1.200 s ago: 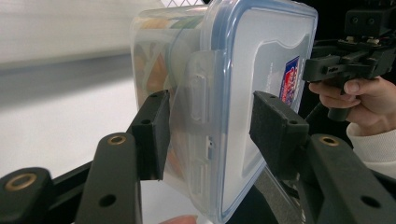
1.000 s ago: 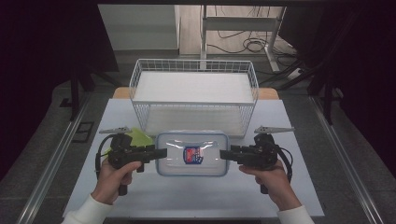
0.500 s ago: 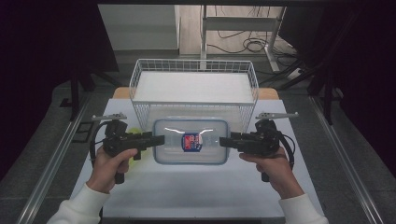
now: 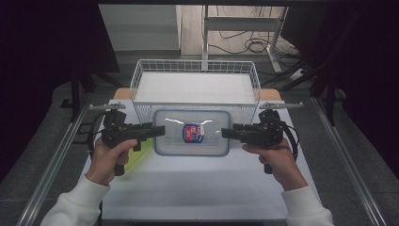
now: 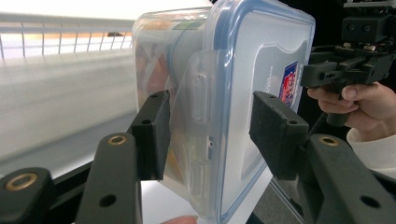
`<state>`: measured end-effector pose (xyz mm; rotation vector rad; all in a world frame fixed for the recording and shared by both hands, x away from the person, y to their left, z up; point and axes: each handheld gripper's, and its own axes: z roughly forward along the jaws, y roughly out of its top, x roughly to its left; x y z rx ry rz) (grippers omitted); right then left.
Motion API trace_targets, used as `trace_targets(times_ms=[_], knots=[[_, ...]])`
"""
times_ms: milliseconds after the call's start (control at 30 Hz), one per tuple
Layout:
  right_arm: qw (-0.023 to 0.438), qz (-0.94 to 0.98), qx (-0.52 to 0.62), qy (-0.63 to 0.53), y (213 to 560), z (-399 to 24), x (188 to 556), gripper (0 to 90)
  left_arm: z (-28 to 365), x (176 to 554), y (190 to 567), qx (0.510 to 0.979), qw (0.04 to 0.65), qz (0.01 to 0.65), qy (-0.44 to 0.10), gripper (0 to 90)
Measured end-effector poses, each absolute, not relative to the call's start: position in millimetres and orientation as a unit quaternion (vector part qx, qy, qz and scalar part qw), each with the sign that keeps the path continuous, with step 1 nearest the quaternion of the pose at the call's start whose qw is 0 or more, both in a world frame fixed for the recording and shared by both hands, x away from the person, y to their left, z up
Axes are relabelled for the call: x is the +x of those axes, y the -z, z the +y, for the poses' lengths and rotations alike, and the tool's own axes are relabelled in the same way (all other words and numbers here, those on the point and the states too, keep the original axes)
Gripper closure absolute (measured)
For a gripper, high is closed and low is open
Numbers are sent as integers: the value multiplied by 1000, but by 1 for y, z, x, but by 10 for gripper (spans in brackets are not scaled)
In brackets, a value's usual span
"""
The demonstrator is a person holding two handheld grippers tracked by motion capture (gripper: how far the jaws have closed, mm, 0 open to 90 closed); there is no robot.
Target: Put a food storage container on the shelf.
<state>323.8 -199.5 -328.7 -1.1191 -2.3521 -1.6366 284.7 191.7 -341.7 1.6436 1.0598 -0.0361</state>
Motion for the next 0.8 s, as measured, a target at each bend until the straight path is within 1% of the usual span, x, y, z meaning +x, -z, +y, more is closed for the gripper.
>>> trace_targets(times_ms=[500, 800], knots=[[32, -767, -357, 532, 317, -195, 342, 516, 197, 299, 330, 693, 564, 449, 10, 496], [23, -767, -356, 533, 305, -194, 350, 516, 196, 310, 318, 694, 566, 445, 4, 493]])
